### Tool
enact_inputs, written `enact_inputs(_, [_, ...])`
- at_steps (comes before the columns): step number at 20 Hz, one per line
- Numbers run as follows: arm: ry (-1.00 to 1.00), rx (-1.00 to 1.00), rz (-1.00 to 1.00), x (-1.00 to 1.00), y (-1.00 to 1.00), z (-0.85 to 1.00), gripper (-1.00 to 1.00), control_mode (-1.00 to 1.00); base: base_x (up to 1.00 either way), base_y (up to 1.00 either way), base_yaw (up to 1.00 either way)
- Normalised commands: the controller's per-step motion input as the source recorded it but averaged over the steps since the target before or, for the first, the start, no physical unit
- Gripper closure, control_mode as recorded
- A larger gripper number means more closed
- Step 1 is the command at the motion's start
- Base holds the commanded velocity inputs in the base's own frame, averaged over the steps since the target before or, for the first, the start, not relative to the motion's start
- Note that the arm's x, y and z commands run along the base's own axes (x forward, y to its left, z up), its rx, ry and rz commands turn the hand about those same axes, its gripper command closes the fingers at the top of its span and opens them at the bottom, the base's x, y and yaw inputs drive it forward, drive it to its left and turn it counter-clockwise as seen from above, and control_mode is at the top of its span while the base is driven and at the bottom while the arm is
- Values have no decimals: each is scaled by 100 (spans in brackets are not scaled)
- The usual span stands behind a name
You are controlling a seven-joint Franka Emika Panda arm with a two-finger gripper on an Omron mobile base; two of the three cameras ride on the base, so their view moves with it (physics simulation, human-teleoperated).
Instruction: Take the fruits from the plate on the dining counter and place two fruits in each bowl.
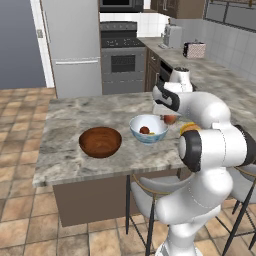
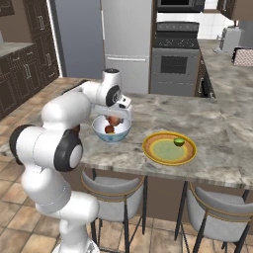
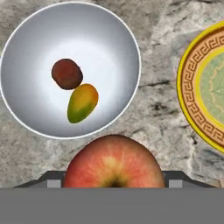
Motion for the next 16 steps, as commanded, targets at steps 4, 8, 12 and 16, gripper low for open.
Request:
enact_inputs(4, [14,0,15,-7,96,14,100,-100,0,0,0])
enact_inputs(8, [16,0,15,-7,100,3,100,-100,0,0,0])
enact_inputs(12, [11,0,14,-10,95,0,100,-100,0,0,0])
enact_inputs(16, [4,0,15,-7,84,-7,100,-100,0,0,0])
